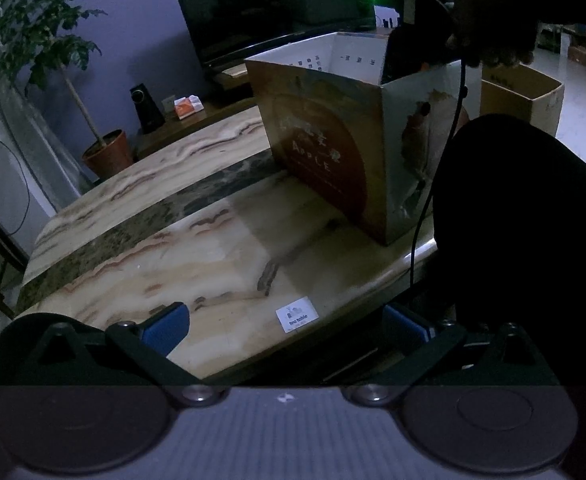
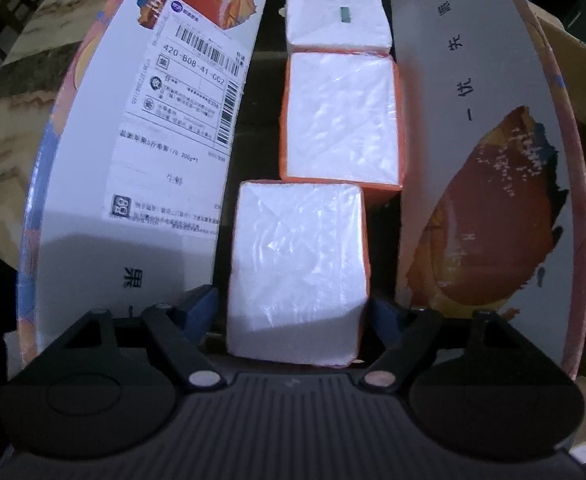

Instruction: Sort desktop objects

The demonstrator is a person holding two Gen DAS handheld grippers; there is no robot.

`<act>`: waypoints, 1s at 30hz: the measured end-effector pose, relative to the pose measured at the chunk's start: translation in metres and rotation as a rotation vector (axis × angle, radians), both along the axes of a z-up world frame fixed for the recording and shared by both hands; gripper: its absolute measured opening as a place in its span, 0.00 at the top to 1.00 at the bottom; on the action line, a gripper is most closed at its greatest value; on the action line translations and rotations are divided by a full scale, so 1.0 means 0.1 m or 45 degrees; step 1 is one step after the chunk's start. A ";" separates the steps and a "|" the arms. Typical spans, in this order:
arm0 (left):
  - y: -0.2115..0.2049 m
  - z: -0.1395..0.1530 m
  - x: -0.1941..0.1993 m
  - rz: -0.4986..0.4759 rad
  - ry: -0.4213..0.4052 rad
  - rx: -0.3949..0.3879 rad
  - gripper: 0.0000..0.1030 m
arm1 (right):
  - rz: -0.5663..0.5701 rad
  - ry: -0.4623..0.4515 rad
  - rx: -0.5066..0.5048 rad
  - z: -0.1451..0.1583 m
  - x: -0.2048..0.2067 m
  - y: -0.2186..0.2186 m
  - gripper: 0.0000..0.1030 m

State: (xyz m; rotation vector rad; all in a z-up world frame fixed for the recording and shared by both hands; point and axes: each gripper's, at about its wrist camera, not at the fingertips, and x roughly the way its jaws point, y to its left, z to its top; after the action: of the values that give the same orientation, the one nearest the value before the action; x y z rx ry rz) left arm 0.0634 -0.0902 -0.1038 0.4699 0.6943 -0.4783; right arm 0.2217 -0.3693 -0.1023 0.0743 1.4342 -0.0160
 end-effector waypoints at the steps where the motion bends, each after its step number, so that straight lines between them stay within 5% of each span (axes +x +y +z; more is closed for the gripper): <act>1: 0.00 0.00 -0.01 -0.002 -0.001 -0.001 0.01 | 0.017 0.017 -0.016 0.00 -0.01 0.00 0.30; 20: 0.00 0.00 -0.02 0.000 0.001 0.014 0.01 | 0.004 -0.141 -0.165 0.25 -0.42 -0.23 0.29; 24: 0.02 0.01 -0.01 0.023 0.002 0.019 0.01 | -0.045 -0.364 -0.128 0.71 -0.62 -0.25 0.29; 27: 0.05 0.04 -0.01 0.043 0.015 0.011 0.01 | -0.088 -0.592 -0.063 0.70 -0.58 -0.57 0.29; 30: 0.07 0.10 -0.05 0.060 0.029 0.000 0.01 | -0.132 -0.804 0.020 0.93 -0.99 -0.34 0.19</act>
State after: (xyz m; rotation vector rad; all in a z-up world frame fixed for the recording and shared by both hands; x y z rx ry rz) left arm 0.0584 -0.0831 -0.0940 0.4477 0.7259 -0.4397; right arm 0.1228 -0.4030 -0.0092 0.1523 0.7988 -0.0610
